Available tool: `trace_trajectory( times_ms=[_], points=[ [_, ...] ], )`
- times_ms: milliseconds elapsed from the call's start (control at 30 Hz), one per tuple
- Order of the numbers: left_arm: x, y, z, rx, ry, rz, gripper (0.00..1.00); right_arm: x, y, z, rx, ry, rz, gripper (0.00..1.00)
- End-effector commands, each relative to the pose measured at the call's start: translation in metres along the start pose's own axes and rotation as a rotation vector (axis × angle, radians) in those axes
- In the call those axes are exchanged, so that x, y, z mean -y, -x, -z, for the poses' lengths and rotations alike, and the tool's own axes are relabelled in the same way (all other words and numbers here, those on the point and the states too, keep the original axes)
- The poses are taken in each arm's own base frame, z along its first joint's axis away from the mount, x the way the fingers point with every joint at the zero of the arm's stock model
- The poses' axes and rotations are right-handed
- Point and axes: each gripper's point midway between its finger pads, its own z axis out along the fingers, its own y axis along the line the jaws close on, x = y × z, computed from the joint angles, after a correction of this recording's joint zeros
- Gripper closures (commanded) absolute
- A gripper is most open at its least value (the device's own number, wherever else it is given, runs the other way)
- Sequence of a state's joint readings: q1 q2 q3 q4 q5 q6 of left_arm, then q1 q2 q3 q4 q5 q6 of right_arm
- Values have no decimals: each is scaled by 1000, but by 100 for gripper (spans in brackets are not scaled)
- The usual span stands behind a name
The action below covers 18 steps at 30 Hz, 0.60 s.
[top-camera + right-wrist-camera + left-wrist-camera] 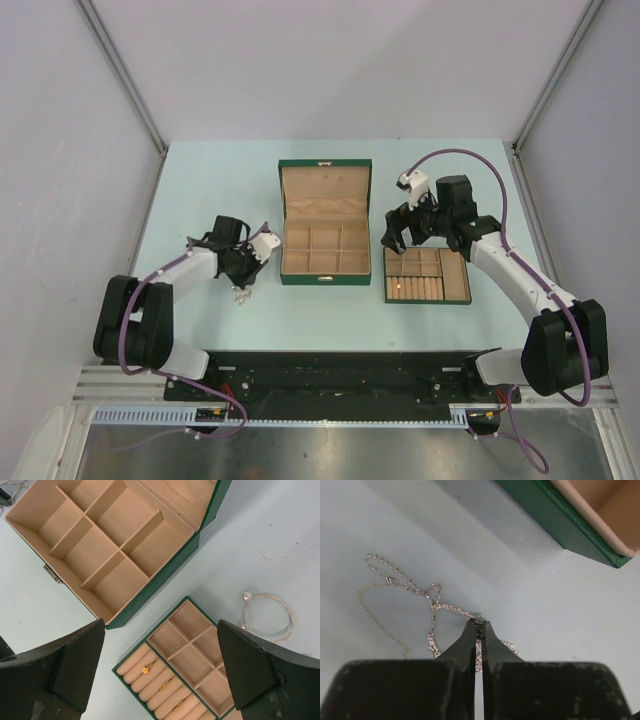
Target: Organize the mixed jewelry
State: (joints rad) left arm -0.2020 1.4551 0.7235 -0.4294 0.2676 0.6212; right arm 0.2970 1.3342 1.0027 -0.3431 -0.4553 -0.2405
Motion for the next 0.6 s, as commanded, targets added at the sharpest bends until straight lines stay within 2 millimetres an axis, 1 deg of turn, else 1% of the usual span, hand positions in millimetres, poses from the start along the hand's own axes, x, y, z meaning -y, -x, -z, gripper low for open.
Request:
trace_trajectory(
  times_ms=[0,67,100,133,233,300,400,567],
  points=[
    [16,0,9,8,-64,-20,100,-1,19,5,44,12,23,0],
    [21,6,16,29,-91,-24,100,-2,20,6,47,13,19,0],
    [21,17,23,66,-95,-36,100,-3,20,6,48,17,20,0],
    [24,20,27,73,-109,-38,100,-3,21,6,50,17,19,0],
    [25,33,39,110,-118,-50,100,-5,21,5,51,23,22,0],
    [23,40,46,131,-106,-59,100,-6,21,5,52,24,22,0],
    [22,47,54,150,-96,-68,100,-9,22,4,54,32,27,0],
    [24,56,70,179,-100,-89,100,-20,28,3,68,57,60,0]
  ],
)
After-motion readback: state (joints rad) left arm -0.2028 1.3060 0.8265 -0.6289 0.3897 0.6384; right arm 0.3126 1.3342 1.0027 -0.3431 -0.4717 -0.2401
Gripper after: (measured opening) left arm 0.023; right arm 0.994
